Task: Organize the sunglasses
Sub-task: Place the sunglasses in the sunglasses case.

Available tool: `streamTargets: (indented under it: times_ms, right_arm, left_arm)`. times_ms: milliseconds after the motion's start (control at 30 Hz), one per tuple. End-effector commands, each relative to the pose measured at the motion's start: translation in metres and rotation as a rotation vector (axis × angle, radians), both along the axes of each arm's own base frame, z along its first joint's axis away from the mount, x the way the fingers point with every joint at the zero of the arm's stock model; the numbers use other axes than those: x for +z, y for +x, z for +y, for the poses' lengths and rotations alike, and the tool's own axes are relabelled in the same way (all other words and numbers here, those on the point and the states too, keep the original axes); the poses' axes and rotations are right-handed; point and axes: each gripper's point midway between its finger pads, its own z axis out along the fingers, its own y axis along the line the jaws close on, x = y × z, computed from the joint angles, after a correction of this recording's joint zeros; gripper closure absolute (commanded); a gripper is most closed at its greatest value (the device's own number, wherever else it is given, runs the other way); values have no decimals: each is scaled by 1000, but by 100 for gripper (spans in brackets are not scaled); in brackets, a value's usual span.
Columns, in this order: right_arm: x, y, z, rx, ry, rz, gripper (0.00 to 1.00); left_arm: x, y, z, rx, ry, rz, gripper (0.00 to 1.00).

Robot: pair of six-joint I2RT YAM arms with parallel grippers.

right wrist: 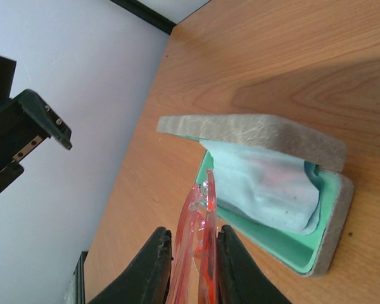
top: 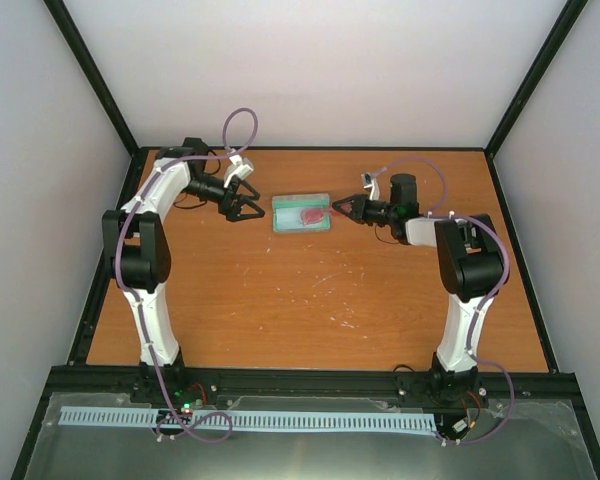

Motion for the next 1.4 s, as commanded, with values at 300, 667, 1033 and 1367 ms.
streamTargets:
  times_ms: [300, 667, 1033, 1367]
  right_arm:
    - [-6, 16, 35, 31, 21, -9, 96]
    - [-18, 24, 39, 11, 45, 23, 95]
    - [-23, 31, 48, -5, 80, 33, 94]
    - [-32, 31, 60, 8, 78, 62, 91]
  left_arm:
    - [13, 5, 21, 63, -37, -25, 0]
    - [12, 4, 26, 73, -48, -20, 0]
    - [12, 5, 26, 71, -55, -26, 0]
    - [11, 5, 27, 71, -62, -24, 0]
